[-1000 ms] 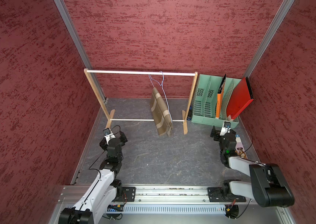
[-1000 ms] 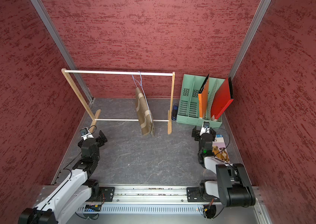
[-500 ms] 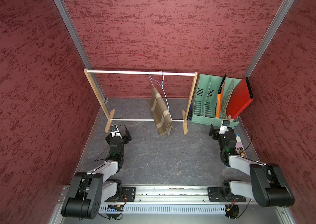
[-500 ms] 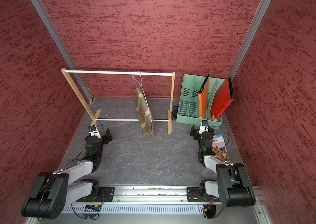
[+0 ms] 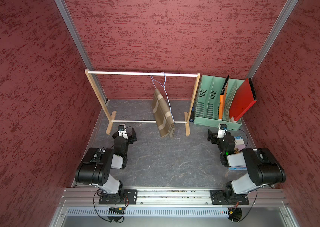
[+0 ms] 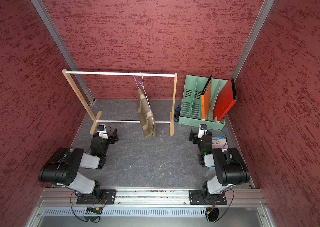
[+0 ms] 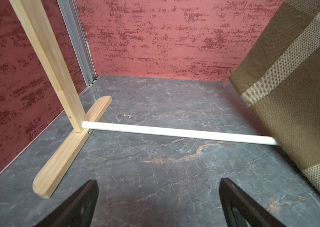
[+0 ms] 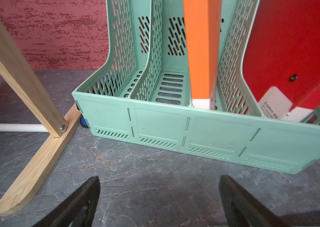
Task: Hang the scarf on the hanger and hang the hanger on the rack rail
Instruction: Reset both arms
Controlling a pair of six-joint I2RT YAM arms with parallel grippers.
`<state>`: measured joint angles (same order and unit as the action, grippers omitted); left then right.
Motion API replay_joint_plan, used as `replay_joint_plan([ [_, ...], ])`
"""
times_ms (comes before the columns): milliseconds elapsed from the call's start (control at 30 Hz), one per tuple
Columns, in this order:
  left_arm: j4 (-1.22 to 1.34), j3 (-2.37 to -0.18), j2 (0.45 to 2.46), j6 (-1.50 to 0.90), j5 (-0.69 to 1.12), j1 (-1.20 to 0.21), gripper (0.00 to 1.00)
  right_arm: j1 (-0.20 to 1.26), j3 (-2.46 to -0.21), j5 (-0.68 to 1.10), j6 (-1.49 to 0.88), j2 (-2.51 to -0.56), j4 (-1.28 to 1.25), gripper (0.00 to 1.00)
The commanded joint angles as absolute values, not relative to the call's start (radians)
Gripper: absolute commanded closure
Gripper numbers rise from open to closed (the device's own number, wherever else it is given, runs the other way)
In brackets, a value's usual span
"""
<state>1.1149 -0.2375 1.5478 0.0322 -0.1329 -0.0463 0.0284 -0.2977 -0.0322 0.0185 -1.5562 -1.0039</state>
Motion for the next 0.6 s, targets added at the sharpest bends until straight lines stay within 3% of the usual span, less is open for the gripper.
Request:
replay_joint_plan([
  [0,1.022,-0.325,1.538,0.035,-0.125,-0.031,0.0,0.019,-0.392,-0.023,0.011,-1.548,-0.905,0.01],
  [567,0.952,-0.353,1.53,-0.018,-0.085,0.022,0.0,0.018,-0.39,-0.019,0.015,-1.549,-0.911,0.01],
])
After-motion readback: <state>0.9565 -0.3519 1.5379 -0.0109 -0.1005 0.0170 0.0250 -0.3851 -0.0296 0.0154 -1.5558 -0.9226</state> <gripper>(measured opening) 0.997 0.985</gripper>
